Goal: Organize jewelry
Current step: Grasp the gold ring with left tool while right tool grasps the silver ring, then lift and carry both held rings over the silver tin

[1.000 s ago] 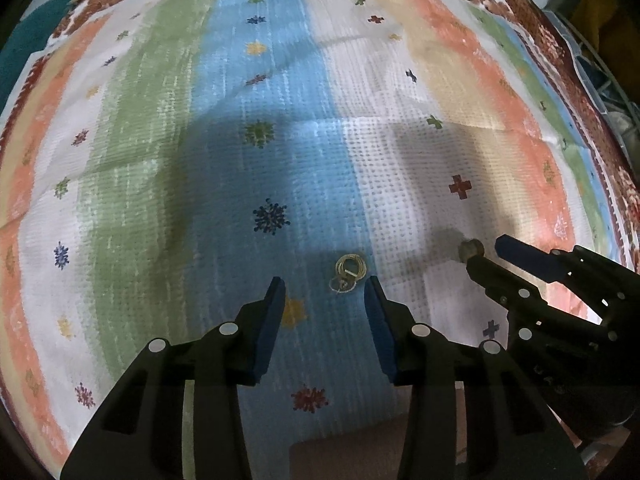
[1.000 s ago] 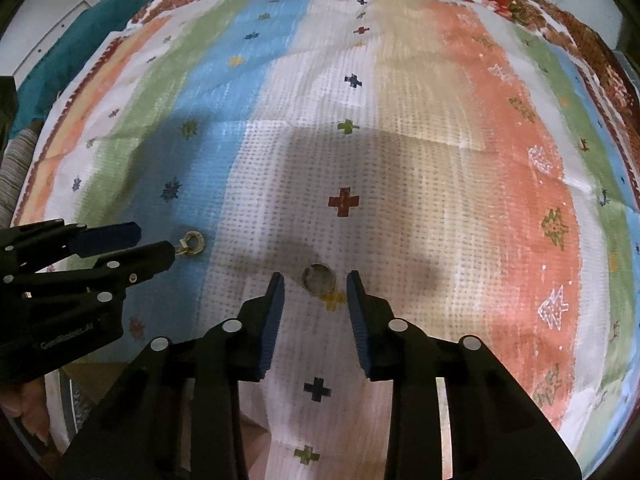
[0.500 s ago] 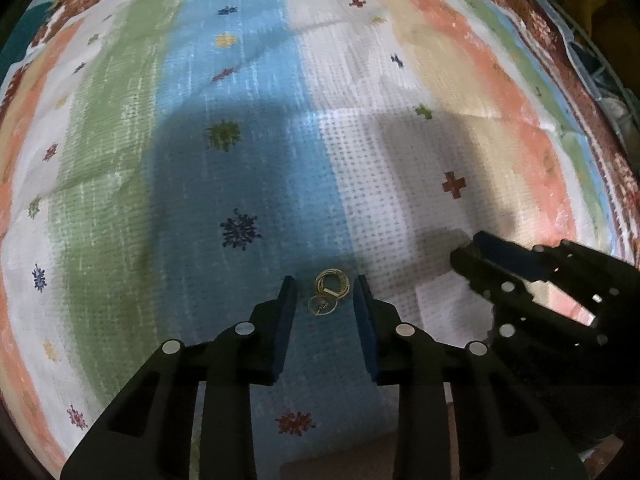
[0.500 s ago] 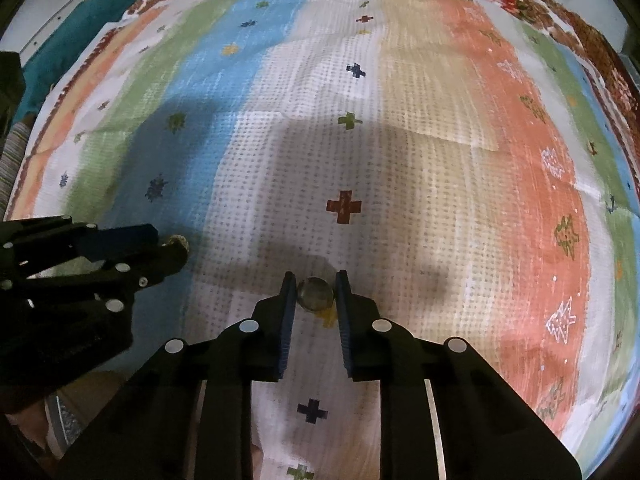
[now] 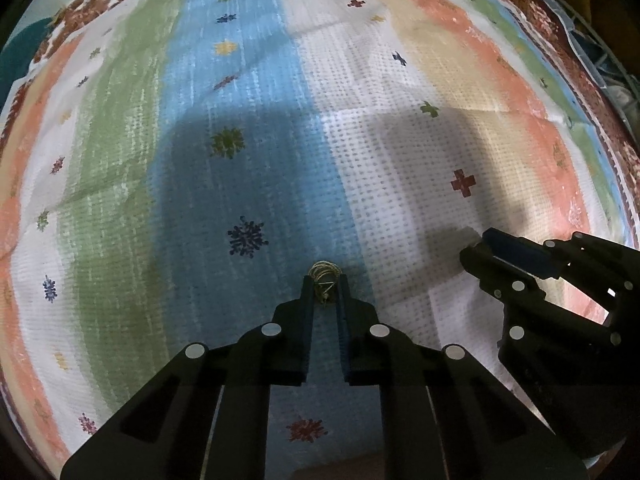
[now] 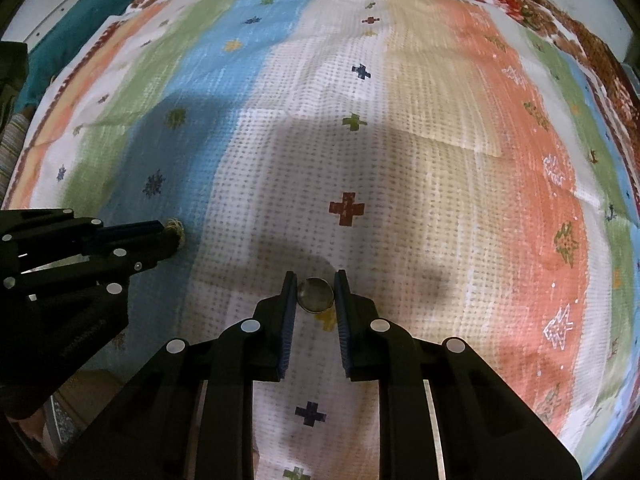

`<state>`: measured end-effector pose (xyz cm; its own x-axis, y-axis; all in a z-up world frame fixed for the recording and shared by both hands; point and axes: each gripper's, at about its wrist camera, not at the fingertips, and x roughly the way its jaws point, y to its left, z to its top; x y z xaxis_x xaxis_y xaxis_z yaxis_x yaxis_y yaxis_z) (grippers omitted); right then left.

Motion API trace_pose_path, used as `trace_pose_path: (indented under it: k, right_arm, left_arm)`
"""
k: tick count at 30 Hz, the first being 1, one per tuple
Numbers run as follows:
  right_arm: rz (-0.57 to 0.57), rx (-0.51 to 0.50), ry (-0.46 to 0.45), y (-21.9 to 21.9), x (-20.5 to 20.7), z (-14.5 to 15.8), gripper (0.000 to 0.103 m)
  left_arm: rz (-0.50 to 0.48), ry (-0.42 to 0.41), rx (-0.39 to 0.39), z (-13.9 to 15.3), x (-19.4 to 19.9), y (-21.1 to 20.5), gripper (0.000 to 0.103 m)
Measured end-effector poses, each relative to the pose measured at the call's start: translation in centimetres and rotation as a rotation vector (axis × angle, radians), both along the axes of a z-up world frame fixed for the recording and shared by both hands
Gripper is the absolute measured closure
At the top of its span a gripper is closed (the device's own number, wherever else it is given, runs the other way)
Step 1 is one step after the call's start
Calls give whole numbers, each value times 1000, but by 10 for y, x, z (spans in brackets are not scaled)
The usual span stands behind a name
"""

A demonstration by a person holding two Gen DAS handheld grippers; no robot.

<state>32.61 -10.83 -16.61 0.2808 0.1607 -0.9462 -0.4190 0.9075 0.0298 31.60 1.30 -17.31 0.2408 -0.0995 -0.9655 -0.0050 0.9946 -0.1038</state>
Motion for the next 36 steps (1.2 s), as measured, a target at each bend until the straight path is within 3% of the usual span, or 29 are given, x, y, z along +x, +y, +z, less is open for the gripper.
trace_pose_path:
  k: [16, 26, 32, 36]
  right_arm:
    - [20, 25, -36, -1, -20, 28, 84]
    - [9, 92, -65, -12, -44, 55, 84]
    - [24, 105, -121, -9, -65, 79, 84]
    - [42, 114, -146, -7, -76, 89, 84]
  left_arm:
    - [41, -56, -19, 41, -36, 17, 93]
    - [69, -108, -57, 75, -56, 14, 93]
    - [87, -134, -97, 92, -75, 15, 93]
    - [78, -152, -83, 99, -87, 11, 93]
